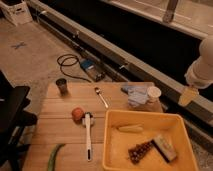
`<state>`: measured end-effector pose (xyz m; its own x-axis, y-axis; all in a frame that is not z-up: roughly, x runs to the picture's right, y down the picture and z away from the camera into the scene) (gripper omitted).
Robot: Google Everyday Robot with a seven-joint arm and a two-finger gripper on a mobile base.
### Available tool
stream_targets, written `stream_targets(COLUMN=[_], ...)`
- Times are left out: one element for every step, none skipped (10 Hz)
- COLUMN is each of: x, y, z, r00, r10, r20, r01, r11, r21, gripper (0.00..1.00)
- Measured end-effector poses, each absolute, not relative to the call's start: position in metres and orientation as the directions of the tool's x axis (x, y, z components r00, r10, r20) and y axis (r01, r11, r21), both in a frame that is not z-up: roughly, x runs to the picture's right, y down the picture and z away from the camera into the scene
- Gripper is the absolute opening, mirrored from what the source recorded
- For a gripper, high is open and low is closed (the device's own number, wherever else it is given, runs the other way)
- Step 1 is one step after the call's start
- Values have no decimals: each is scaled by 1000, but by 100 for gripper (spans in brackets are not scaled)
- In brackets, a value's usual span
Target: Place towel in table surface
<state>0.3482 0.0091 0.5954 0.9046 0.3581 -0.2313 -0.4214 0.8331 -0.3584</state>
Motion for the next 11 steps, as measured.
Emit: stream_targets(x=[348, 348, 348, 348, 348, 348, 349, 347, 344, 332, 321], y=[9, 9, 9, 9, 9, 9, 9, 10, 11, 11, 10], z=[595, 595, 595, 595, 595, 595, 595, 595, 594, 599, 603], r00=[905, 905, 905, 905, 905, 905, 905, 912, 926, 945, 955], r10=[358, 358, 358, 358, 358, 358, 357, 346, 320, 278, 256], r20=[-231, -231, -231, -231, -231, -231, -231, -219, -201, -171, -147], r01=[-421, -421, -421, -421, -421, -421, -420, -405, -373, -322, -292], r11=[833, 833, 833, 833, 833, 833, 834, 844, 860, 881, 893], r21=[-358, -358, -358, -358, -358, -358, -358, -353, -347, -346, -342], gripper=[80, 80, 80, 80, 80, 80, 80, 80, 80, 80, 80])
